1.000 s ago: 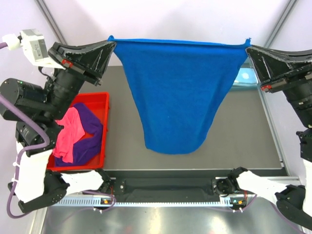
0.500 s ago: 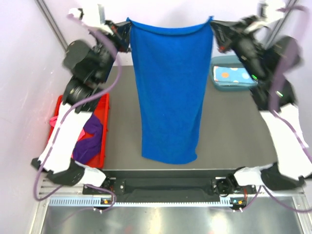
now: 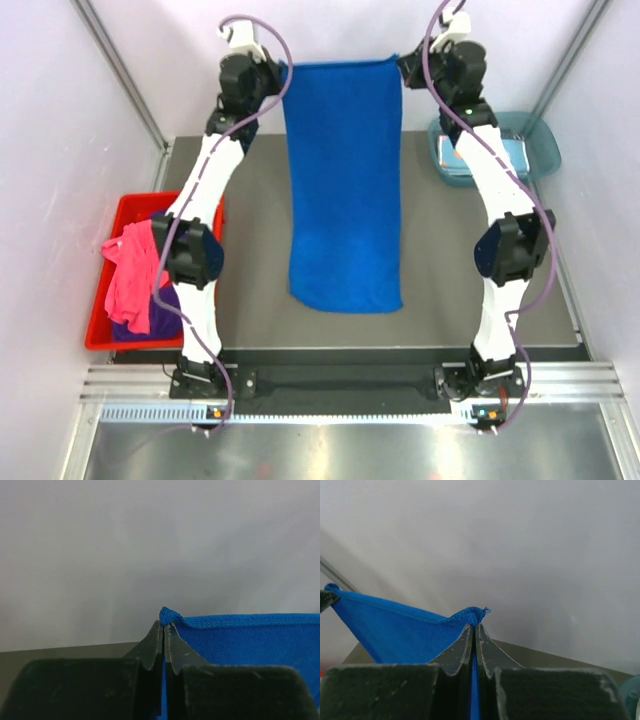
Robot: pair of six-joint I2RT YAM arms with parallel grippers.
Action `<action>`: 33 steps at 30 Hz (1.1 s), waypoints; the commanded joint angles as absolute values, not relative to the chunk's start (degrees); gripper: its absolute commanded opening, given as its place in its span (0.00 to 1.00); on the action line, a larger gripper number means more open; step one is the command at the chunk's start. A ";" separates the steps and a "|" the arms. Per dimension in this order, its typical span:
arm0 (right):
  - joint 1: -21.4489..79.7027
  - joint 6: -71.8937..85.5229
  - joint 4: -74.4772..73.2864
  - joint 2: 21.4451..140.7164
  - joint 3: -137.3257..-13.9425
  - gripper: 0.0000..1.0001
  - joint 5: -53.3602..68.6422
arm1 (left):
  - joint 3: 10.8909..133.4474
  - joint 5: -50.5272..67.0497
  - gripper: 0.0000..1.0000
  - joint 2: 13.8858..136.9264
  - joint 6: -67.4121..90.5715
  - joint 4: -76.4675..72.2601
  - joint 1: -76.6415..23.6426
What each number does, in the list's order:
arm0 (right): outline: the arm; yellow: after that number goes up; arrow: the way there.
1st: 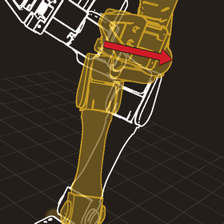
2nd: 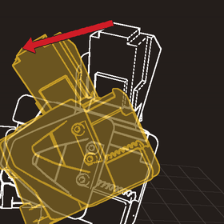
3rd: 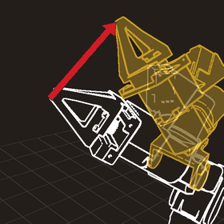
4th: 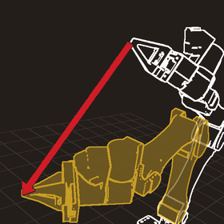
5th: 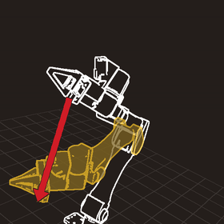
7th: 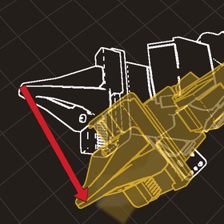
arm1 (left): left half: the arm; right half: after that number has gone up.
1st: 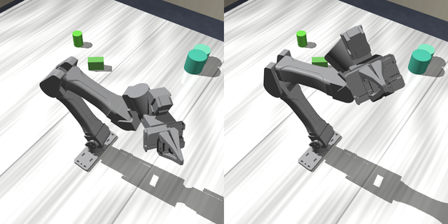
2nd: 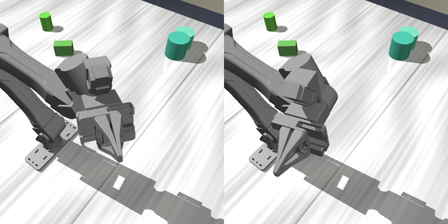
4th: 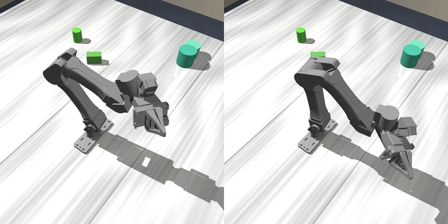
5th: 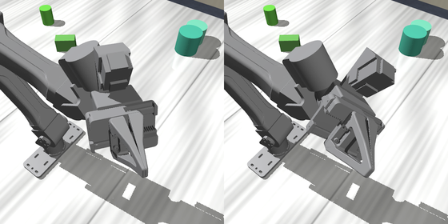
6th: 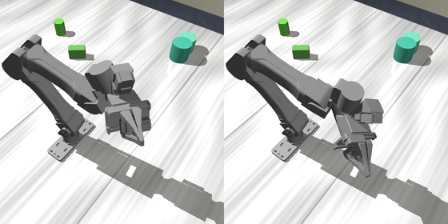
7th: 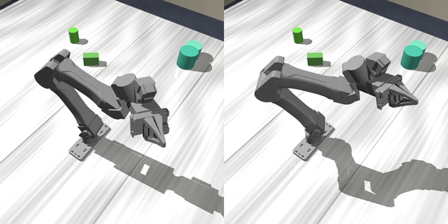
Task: Fold and stack the towels
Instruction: Flatten out the crumpled towel, then fold the towel
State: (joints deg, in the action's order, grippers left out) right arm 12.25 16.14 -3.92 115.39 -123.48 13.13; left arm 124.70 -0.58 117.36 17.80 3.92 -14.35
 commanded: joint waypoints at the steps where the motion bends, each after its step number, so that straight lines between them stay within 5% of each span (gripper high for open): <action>1: 10.46 17.93 4.21 120.31 -130.16 0.00 14.59 | 128.85 2.37 0.00 120.49 20.74 -4.56 -12.40; 17: 7.29 21.00 10.98 131.93 -126.13 0.00 13.10 | 129.21 4.57 0.00 133.95 23.64 -9.49 -11.16; 33: 7.47 24.87 14.14 114.37 -93.36 0.00 14.50 | 94.60 4.92 0.00 118.40 26.54 -16.87 -13.27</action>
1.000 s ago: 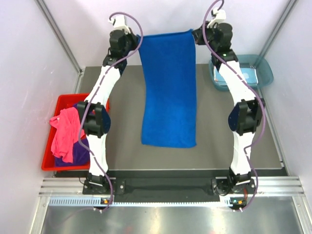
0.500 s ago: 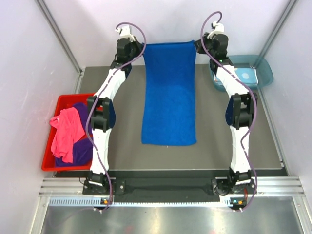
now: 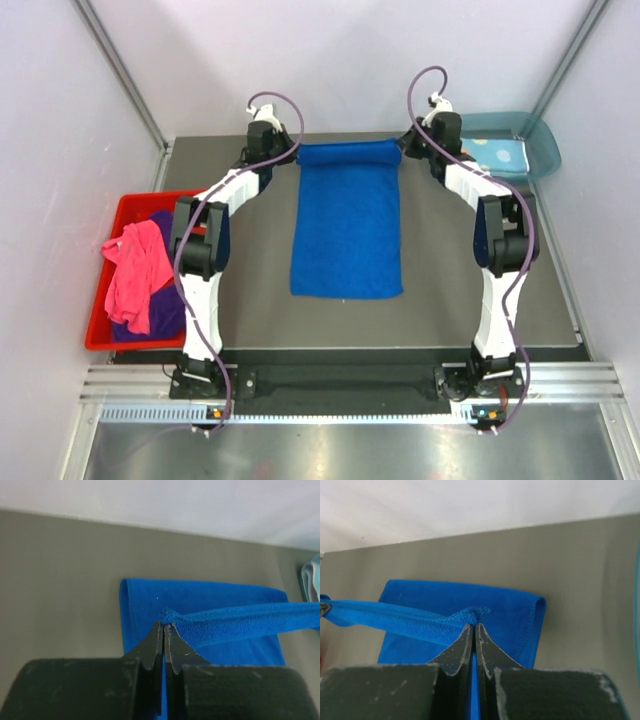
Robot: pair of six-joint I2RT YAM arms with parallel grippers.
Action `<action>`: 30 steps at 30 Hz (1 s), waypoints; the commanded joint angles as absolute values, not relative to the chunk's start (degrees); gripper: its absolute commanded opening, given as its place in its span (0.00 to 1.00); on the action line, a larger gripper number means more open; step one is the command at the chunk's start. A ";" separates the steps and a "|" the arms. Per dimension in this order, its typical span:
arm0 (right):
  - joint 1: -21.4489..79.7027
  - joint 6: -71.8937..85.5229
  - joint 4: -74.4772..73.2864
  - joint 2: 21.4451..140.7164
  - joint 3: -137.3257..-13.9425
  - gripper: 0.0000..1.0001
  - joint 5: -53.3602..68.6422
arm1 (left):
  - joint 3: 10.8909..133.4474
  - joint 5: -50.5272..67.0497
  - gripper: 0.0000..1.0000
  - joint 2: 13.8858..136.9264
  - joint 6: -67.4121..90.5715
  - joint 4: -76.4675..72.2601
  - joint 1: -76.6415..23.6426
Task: Fold and stack the towels
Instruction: Fold the towel
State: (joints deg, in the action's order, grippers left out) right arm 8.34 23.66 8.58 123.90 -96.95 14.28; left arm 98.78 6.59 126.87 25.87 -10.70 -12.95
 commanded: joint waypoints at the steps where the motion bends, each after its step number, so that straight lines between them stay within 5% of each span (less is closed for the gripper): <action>1: 7.56 25.31 14.50 113.30 -89.16 0.00 14.68 | 93.00 4.75 0.00 116.82 26.63 -16.96 -13.53; 13: 10.10 26.37 20.04 98.09 -60.76 0.00 15.47 | 71.11 1.14 0.00 104.25 29.09 -17.93 -16.08; 30: 13.45 26.46 19.43 82.72 -43.33 0.00 13.18 | 57.75 -3.33 0.00 91.76 27.77 -13.37 -20.39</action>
